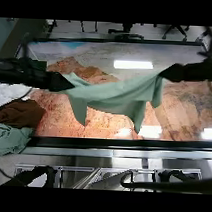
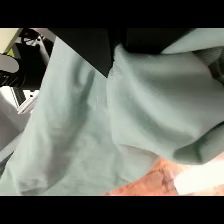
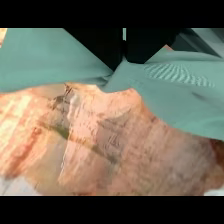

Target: Fold the shirts.

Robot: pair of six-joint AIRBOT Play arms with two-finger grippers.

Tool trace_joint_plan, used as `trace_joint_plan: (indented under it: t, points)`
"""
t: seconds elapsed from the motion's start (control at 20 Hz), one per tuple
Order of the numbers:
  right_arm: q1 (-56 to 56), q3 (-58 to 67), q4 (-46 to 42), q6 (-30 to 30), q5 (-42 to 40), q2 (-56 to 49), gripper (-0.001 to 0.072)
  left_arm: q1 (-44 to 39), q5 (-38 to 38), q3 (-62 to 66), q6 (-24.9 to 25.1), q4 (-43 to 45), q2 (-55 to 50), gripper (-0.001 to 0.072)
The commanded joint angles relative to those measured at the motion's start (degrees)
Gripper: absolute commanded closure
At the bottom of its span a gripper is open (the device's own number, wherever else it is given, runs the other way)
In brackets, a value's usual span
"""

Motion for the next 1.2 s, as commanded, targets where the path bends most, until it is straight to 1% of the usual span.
trace_joint_plan:
  t: [0.0,0.1,0.15,0.2,0.25,0.3,0.35,0.45,0.55,0.6,0.65,0.75,0.8,0.9,1.0,1.05,1.15]
  points:
    - [1.66,-7.02,2.49,-5.16,-4.74,-13.11,0.0694,-0.52,5.88,-7.43,4.11,0.37,-12.02,0.0687]
    - [2.05,-7.10,4.26,-5.81,-8.09,-21.22,0.0694,0.61,8.79,-5.92,5.55,0.33,-20.83,0.0685]
    - [2.03,-7.10,5.62,-5.97,-9.97,-24.35,0.0692,1.53,8.85,-3.34,5.51,0.22,-25.35,0.0425]
    - [2.03,-7.04,7.04,-6.01,-11.76,-26.88,0.0685,2.36,8.61,-0.07,5.40,0.09,-29.33,0.0033]
    - [2.01,-6.62,7.45,-6.71,-13.35,-28.39,0.0601,3.28,8.09,3.19,4.79,0.02,-32.37,-0.0001]
    - [1.84,-5.88,7.41,-7.21,-13.88,-28.83,0.0426,4.28,6.75,7.06,4.15,-0.22,-34.91,-0.0001]
    - [1.18,-4.72,7.39,-7.43,-13.55,-28.55,0.0321,5.14,5.20,10.82,3.63,-0.15,-36.54,-0.0001]
    - [-1.44,-1.46,6.88,-7.39,-10.78,-26.45,0.0311,6.88,1.09,17.62,3.43,-0.11,-37.94,-0.0001]
    - [-5.33,-0.44,4.79,-5.68,-6.58,-22.03,0.0311,7.82,-4.42,20.44,3.41,0.00,-37.27,-0.0001]
    - [-6.84,-0.57,2.89,-4.37,-4.04,-20.06,0.0310,7.80,-6.40,19.87,3.41,0.59,-36.20,0.0000]
    - [-8.11,-1.53,0.00,-2.71,-1.53,-17.88,0.0308,7.50,-6.86,17.77,3.54,0.96,-34.62,0.0000]
    - [-8.92,-6.60,-5.86,0.57,0.44,-13.40,0.0309,6.21,-6.21,10.14,4.35,4.83,-30.40,0.0000]
    - [-8.90,-10.82,-8.50,1.75,0.57,-10.82,0.0309,5.25,-5.40,5.14,4.70,7.96,-27.96,-0.0001]
    - [-8.79,-20.92,-9.31,2.03,-0.28,-5.49,0.0301,3.50,-1.64,-4.96,5.33,14.10,-23.45,-0.0001]
    - [-8.63,-30.12,-8.98,2.03,-4.31,-1.60,0.0124,2.25,3.34,-13.57,5.38,18.32,-20.28,-0.0001]
    - [-8.26,-33.77,-8.90,1.90,-6.54,-0.52,0.0111,1.90,5.68,-16.74,5.42,18.51,-19.43,-0.0001]
    - [-6.93,-38.93,-8.00,1.77,-9.97,-0.22,0.0111,1.77,10.99,-20.98,5.42,17.88,-19.02,-0.0001]
